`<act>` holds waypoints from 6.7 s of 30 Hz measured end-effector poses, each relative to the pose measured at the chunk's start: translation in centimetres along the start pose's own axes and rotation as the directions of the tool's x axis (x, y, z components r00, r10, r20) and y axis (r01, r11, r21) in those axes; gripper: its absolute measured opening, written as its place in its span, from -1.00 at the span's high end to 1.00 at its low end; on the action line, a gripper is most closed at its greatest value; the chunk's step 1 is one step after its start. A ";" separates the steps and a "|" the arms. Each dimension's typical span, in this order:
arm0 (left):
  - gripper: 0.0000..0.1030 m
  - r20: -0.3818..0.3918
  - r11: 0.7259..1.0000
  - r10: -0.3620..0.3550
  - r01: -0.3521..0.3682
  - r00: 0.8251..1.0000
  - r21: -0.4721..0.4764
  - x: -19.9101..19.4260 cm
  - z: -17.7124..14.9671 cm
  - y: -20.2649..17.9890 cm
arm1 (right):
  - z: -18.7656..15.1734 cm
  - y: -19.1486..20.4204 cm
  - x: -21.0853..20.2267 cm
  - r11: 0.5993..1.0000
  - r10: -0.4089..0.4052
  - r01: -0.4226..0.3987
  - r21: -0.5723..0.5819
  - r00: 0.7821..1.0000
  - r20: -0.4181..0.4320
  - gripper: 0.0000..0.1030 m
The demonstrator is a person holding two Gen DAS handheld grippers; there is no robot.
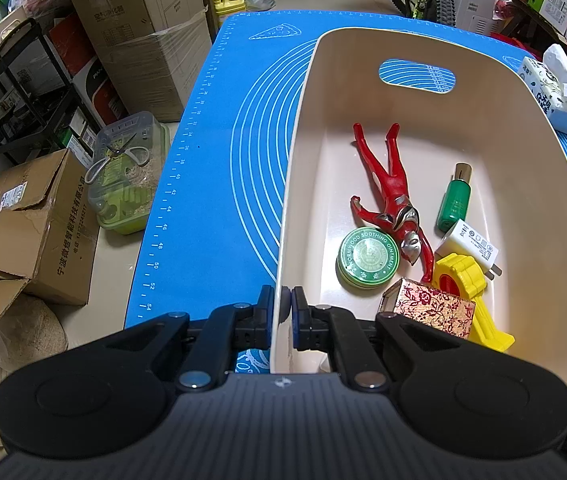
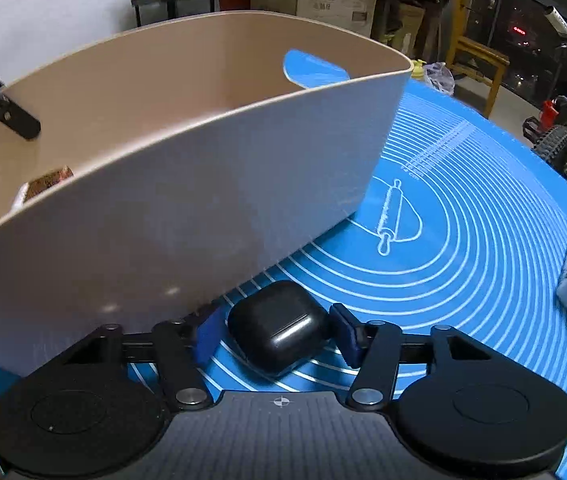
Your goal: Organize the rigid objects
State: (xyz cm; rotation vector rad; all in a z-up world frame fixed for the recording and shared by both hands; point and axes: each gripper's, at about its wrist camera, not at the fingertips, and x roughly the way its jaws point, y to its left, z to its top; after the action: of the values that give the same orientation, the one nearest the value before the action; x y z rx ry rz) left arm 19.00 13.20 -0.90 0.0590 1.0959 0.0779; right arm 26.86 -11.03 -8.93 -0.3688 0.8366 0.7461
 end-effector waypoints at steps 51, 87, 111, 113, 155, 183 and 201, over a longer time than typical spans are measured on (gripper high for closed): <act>0.81 0.002 1.000 0.001 -0.001 1.000 -0.012 -0.1 0.1 -0.2 | 10.4 8.3 -6.5 0.990 -0.135 0.128 0.055 0.979 0.152 -0.14; -0.39 0.303 0.999 0.035 -0.022 0.952 -0.048 -12.3 -1.5 -4.2 | 5.1 9.8 -19.7 0.847 -0.400 0.297 0.441 0.902 0.161 -0.96; -0.39 0.357 1.000 -0.018 0.014 0.934 0.014 -17.2 -9.5 -7.8 | -4.8 16.8 -28.3 0.780 -0.500 0.344 0.522 0.845 0.191 -0.96; -0.39 0.360 1.000 -0.026 0.021 0.932 0.017 -17.1 -9.9 -8.0 | -5.4 17.2 -28.4 0.776 -0.505 0.344 0.528 0.841 0.194 -0.96; -0.39 0.400 0.999 -0.040 0.037 0.915 0.014 -14.1 -13.4 -8.0 | -8.7 19.5 -25.1 0.775 -0.545 0.395 0.493 0.812 0.206 -0.96; -0.39 0.400 0.999 -0.038 0.035 0.916 0.013 -14.1 -13.3 -8.1 | -8.8 19.4 -25.1 0.775 -0.548 0.402 0.488 0.812 0.202 -0.95; -0.39 0.400 0.999 -0.038 0.035 0.916 0.014 -14.1 -13.3 -8.1 | -9.2 19.1 -25.2 0.775 -0.548 0.403 0.487 0.812 0.199 -0.96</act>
State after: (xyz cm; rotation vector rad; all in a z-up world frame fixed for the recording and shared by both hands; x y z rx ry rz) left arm 1.03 4.01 4.78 0.0578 0.6860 0.0264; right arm -2.97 -14.33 4.69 -0.0480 0.5223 0.1146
